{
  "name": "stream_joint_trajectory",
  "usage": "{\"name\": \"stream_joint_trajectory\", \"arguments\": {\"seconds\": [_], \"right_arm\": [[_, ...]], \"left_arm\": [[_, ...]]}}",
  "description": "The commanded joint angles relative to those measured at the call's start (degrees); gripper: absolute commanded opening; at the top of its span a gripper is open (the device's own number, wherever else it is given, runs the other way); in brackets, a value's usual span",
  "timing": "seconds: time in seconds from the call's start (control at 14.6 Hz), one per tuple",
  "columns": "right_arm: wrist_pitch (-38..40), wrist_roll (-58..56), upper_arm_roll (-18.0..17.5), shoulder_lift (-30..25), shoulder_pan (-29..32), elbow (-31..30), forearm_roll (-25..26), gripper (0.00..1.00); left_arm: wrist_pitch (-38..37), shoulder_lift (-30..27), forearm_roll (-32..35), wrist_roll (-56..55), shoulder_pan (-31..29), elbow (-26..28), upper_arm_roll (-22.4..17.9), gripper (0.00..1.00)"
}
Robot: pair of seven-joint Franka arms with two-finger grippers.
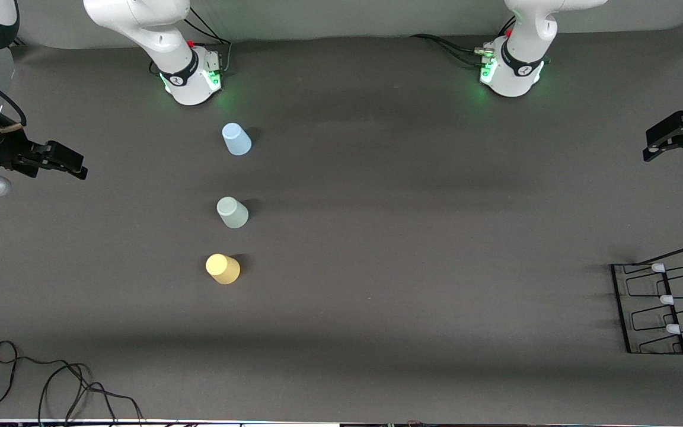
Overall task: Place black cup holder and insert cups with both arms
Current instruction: 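Move the left gripper toward the black wire cup holder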
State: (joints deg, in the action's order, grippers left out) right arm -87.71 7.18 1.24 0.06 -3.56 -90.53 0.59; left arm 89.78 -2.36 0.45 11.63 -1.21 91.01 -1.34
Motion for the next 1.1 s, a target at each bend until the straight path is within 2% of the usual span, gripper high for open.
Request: {"name": "stream_joint_trajectory", "arguments": {"seconds": [0.0,0.27,1.03], "right_arm": [[1.0,-0.6,-0.1,0.5,0.0,1.3,0.1,1.00],[1.3,-0.2,-0.1,0.6,0.0,1.8,0.1,1.00],[1.3,-0.5,-0.1,1.3,-0.1,1.6,0.2,1.00]], "left_arm": [[-0.1,2.3,0.6,-0.7,-0.1,-2.4,-0.8,1.00],[0.2,4.5,1.5,-0.7,0.9,-4.3,-0.1,1.00],[-0.4,5.0,1.3,-1.0,0.9,-3.6,0.5,1.00]]}}
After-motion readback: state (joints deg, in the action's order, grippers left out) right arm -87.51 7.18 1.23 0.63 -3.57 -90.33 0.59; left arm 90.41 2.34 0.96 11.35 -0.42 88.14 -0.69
